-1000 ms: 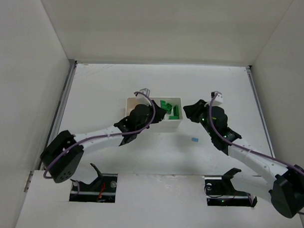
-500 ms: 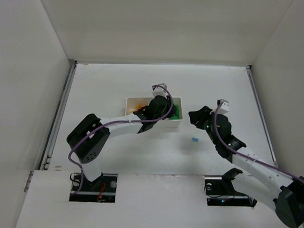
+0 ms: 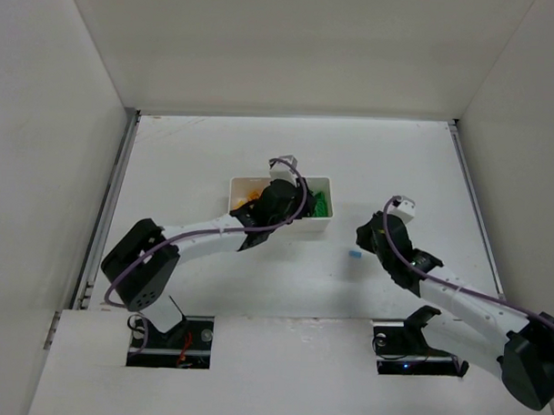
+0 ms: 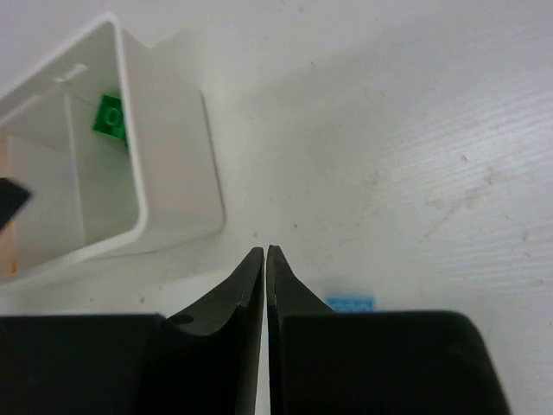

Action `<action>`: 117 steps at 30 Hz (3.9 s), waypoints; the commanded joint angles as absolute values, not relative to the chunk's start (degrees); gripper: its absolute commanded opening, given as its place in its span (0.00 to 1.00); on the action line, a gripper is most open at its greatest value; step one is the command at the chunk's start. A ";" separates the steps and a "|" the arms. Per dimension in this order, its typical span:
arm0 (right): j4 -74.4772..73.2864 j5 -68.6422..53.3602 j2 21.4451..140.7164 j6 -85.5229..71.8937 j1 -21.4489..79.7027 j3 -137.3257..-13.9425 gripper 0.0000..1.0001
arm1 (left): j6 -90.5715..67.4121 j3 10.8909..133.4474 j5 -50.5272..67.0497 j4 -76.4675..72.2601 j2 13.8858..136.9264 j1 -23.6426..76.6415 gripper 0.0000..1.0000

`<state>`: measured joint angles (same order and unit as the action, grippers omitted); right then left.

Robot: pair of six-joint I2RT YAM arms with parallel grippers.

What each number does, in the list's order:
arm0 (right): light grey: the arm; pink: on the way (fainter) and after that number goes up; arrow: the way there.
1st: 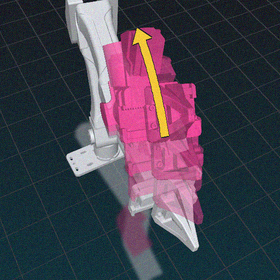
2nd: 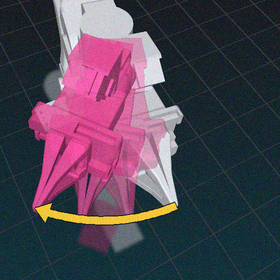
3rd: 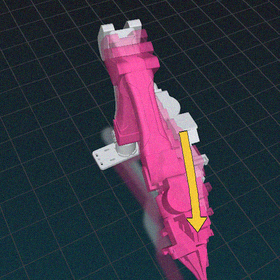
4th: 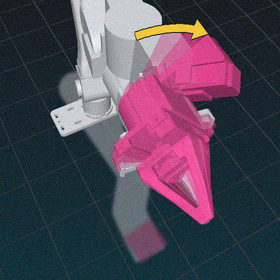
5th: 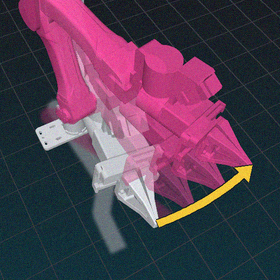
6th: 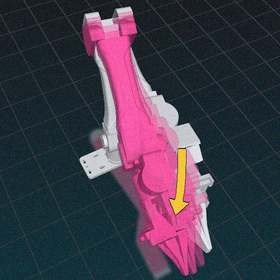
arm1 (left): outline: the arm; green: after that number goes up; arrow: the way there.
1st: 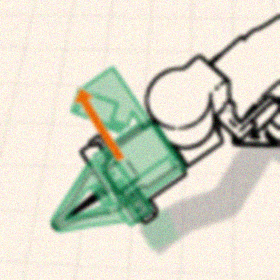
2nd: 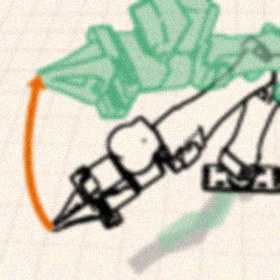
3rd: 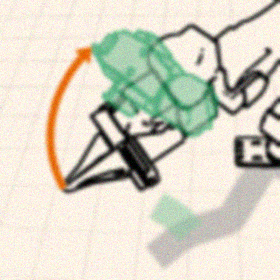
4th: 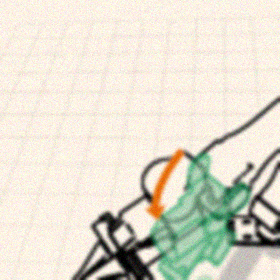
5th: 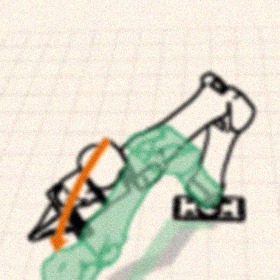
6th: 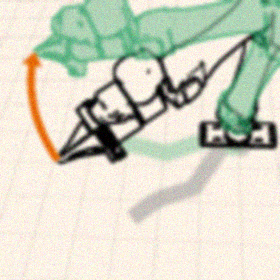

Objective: Sort the legos into containers by color

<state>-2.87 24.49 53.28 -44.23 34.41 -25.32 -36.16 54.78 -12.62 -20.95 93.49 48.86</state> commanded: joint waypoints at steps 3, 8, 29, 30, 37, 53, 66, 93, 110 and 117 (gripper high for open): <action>-8.61 26.10 57.74 -49.30 34.93 -26.02 0.09 | -33.93 45.99 -13.62 -27.33 80.27 49.00 0.41; -8.44 24.26 61.61 -53.34 34.32 -26.02 0.20 | -33.66 36.49 -13.54 -27.95 68.32 48.12 0.41; -14.94 20.84 67.76 -63.54 32.03 -29.62 0.33 | -35.16 22.06 -11.07 -28.13 45.27 46.10 0.41; -14.42 19.44 68.46 -64.07 32.82 -29.71 0.32 | -35.24 21.80 -10.99 -28.04 44.57 45.75 0.41; -8.27 16.78 72.16 -69.08 38.97 -29.79 0.31 | -35.33 20.92 -10.99 -27.51 42.01 44.34 0.41; -12.99 20.03 67.76 -61.36 45.75 -35.68 0.39 | -34.45 20.74 -11.43 -26.81 42.19 42.23 0.40; -25.76 20.66 79.97 -21.37 50.40 -46.76 0.50 | -34.01 20.48 -11.60 -26.72 41.66 41.09 0.40; -18.90 10.20 89.47 -3.43 46.36 -48.60 0.52 | -33.75 20.30 -10.99 -25.66 39.73 39.95 0.40; -22.40 7.73 85.17 -16.52 48.91 -45.08 0.58 | -33.66 20.39 -10.63 -26.01 40.78 40.47 0.40; -23.73 6.95 85.25 -21.26 52.86 -46.58 0.60 | -33.75 20.39 -10.63 -26.10 40.52 40.91 0.40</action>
<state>-22.33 8.14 86.56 -17.41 51.29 -45.39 -34.72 20.99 -11.11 -24.14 41.10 40.51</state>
